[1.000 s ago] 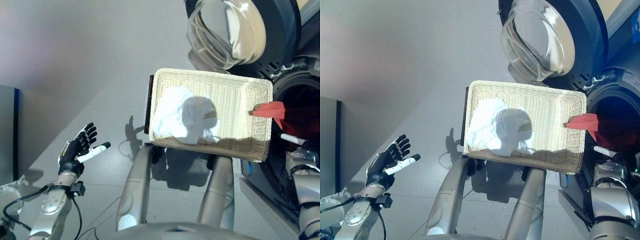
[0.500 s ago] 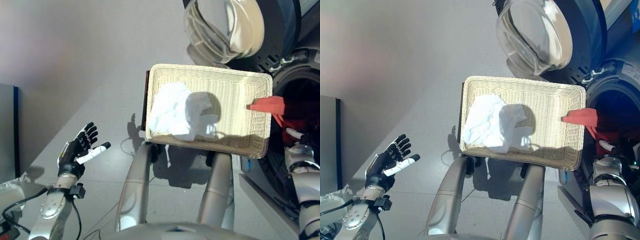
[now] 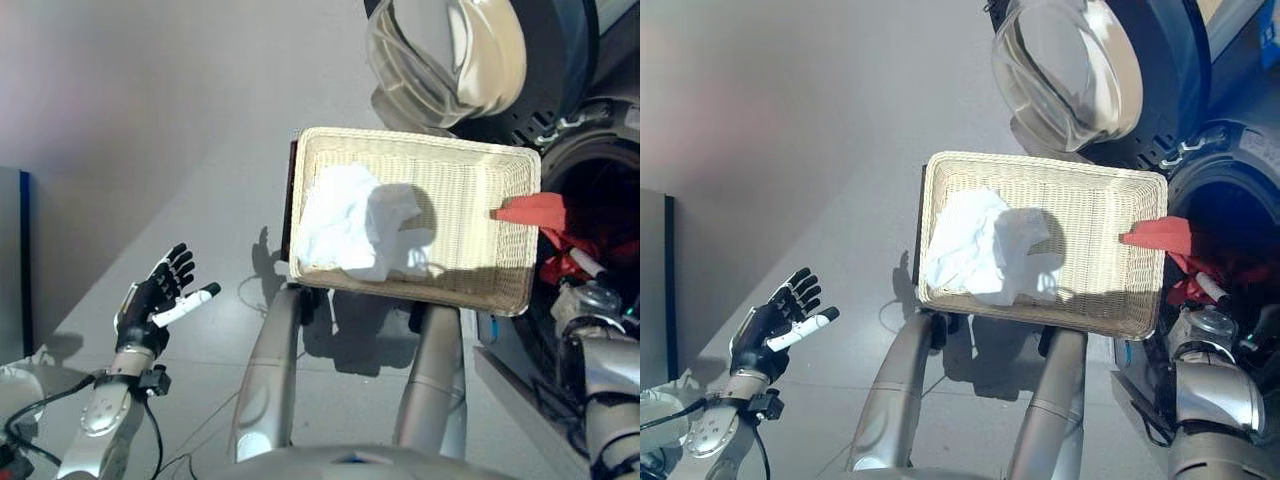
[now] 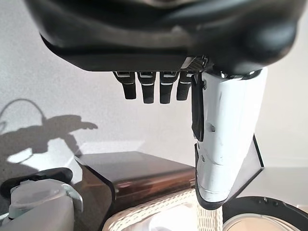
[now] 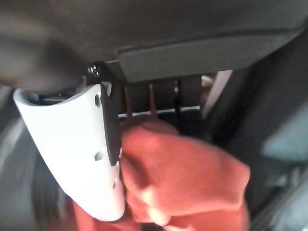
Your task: Pick up the clothes and place them into the washing machine
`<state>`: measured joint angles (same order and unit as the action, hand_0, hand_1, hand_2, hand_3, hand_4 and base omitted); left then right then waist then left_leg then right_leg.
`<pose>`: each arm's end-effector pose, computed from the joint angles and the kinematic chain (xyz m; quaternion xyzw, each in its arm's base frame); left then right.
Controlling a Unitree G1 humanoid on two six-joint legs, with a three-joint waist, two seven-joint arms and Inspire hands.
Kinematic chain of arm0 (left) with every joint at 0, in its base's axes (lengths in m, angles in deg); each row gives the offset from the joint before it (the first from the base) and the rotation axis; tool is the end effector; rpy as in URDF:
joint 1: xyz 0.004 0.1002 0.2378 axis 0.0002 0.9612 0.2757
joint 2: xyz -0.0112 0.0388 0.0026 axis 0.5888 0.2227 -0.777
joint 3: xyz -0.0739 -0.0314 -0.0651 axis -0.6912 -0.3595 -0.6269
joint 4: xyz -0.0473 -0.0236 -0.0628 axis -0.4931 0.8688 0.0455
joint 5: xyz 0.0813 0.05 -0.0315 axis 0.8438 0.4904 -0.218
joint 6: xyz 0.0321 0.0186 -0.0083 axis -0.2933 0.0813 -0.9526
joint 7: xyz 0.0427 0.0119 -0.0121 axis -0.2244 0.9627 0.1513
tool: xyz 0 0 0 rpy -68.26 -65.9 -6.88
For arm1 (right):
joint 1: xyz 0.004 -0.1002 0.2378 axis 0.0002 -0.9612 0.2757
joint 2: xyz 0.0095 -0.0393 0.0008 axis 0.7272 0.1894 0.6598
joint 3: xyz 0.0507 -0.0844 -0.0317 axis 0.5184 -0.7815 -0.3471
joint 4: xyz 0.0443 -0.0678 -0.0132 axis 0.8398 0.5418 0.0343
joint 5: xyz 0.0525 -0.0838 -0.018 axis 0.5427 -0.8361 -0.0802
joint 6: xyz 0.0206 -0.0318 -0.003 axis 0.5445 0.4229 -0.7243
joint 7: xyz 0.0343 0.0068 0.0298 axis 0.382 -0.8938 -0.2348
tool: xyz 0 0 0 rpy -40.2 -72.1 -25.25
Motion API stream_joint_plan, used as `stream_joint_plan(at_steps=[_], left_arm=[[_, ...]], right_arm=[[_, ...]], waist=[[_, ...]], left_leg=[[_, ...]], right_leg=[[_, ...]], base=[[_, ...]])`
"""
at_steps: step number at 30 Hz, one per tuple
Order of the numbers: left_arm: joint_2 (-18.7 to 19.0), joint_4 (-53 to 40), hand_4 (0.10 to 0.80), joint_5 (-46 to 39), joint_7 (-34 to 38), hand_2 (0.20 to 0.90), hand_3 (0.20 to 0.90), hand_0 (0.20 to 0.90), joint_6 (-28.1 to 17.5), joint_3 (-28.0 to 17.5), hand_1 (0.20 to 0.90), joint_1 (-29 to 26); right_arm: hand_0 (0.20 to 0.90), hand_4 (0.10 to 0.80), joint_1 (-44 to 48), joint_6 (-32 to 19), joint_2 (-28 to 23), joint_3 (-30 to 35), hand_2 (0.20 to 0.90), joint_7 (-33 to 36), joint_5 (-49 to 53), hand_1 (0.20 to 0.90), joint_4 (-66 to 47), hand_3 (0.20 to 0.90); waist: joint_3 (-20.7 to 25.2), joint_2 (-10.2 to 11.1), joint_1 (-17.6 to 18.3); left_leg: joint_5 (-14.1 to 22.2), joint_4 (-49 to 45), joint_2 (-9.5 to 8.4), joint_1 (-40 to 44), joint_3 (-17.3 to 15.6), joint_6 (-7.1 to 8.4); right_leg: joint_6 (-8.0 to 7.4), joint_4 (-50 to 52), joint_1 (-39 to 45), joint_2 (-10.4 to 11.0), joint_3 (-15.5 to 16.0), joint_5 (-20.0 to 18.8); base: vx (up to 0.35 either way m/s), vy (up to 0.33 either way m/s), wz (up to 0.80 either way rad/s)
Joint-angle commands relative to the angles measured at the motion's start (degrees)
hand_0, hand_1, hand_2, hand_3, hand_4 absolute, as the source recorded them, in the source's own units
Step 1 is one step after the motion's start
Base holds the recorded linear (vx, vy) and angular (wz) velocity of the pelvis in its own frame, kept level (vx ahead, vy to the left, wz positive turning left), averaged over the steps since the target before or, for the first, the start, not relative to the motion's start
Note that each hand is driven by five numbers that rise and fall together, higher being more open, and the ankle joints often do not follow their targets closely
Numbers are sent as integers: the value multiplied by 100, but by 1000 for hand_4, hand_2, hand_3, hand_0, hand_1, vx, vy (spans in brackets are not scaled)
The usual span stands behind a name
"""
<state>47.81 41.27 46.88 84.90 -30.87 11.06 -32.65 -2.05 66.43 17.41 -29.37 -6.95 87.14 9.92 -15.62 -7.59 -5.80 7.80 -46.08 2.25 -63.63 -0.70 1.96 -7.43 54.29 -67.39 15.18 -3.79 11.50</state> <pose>0.1172 0.2626 0.0190 -0.0018 0.0715 0.0574 0.9958 0.2492 -0.3629 0.0654 0.1573 0.1375 -0.6038 0.7692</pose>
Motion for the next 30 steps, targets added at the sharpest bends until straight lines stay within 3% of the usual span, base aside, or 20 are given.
stream_joint_plan(at_steps=[1, 4, 10, 14, 24, 27, 30], left_arm=[[266, -92, 800, -109, 241, 900, 900, 900, -262, -454, 900, 2], [286, -57, 800, -180, 286, 900, 900, 900, -136, -416, 900, -26], [200, 6, 800, -272, 367, 900, 900, 900, -64, -302, 900, -36], [186, 44, 800, -332, 359, 900, 900, 900, -64, -278, 900, -1], [318, -141, 800, -478, 123, 900, 900, 900, -93, -396, 900, 311], [351, -176, 800, -472, 129, 900, 900, 900, -122, -404, 900, 354], [340, -145, 800, -430, 161, 900, 900, 900, -151, -385, 900, 331]], right_arm=[[200, 300, 96, -1127, -212, 602, 200, -16, 2519, 200, 121, 200], [200, 300, 307, -1526, -104, 912, 200, -88, 3504, 200, -5, 200], [200, 300, 517, -2078, -60, 1145, 200, 270, 3824, 200, -483, 200], [200, 300, 667, -2159, -488, 1190, 200, 608, 3677, 200, -657, 200], [200, 300, 373, -2196, -2256, 1332, 200, 1153, 3136, 200, -537, 200], [200, 300, 269, -2215, -2472, 1327, 200, 1188, 3025, 200, -510, 200], [200, 300, 235, -2273, -2371, 1297, 200, 1121, 2991, 200, -536, 200]], waist=[[306, -45, -64], [360, -52, -100], [371, -93, -87], [408, -156, -77], [482, -217, 106], [478, -220, 133], [468, -230, 136]], left_leg=[[129, 57, 130, -1, 122, 140], [131, 69, 120, 0, 114, 142], [115, 103, 113, 22, 89, 139], [104, 159, 111, 67, 56, 151], [61, 304, 172, 110, 76, 239], [61, 298, 182, 106, 75, 250], [53, 279, 177, 90, 58, 236]], right_leg=[[226, 121, -74, -105, 203, 224], [232, 128, -69, -99, 175, 257], [248, 154, -88, -92, 110, 271], [239, 137, -74, -95, 73, 282], [205, 88, -46, -101, 70, 327], [199, 60, -50, -97, 67, 306], [199, 68, -67, -115, 75, 286]], base=[[0, 0, 0], [6, 2, -1], [-1, 2, -1], [0, 0, 0], [3, -1, 1], [-5, -2, 1], [0, 0, 0]])
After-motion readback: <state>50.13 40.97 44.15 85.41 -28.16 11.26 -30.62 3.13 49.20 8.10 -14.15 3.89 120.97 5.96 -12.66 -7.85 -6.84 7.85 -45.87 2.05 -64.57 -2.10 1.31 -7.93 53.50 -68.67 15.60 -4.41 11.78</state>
